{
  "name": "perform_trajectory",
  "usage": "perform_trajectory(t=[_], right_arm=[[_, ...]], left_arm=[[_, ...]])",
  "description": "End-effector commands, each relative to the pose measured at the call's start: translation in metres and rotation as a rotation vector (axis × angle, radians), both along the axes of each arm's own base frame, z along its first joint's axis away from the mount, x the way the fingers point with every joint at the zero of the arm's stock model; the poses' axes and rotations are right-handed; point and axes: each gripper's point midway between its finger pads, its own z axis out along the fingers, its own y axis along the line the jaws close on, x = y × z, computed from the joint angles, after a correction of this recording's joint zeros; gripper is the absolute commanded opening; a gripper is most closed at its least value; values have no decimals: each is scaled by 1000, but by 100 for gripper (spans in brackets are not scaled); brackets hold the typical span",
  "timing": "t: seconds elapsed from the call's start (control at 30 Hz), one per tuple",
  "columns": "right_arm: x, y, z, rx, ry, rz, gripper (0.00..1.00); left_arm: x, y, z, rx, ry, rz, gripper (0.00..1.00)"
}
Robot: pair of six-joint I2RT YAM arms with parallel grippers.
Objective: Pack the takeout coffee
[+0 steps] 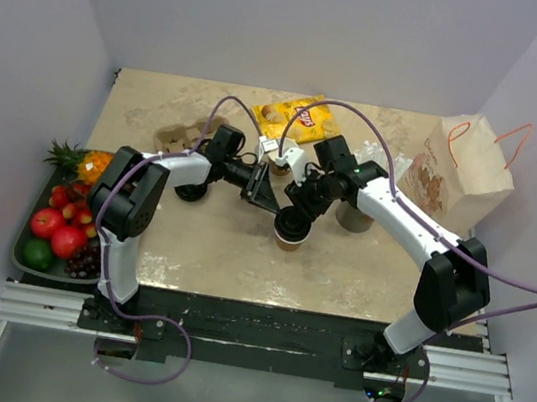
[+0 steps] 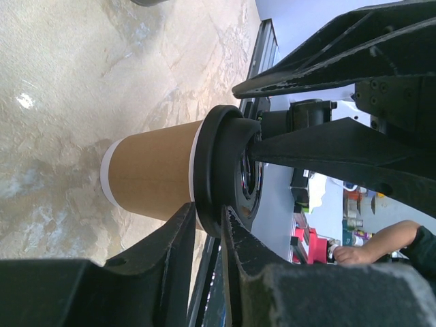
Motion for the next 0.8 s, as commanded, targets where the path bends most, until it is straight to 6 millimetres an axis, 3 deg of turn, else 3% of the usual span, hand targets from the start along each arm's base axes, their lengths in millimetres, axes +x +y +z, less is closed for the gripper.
perform_trajectory(t=[0.0, 0.3, 0.77], right_arm=[[-1, -4, 0, -23, -13, -2, 42], [-3, -6, 5, -33, -15, 8, 29], [-7, -1, 4, -10, 8, 14, 30]], left_arm=[[3, -7, 31, -53, -98, -31, 28], [4, -7, 31, -49, -103, -28, 32], [7, -6, 31, -40, -117, -20, 36]])
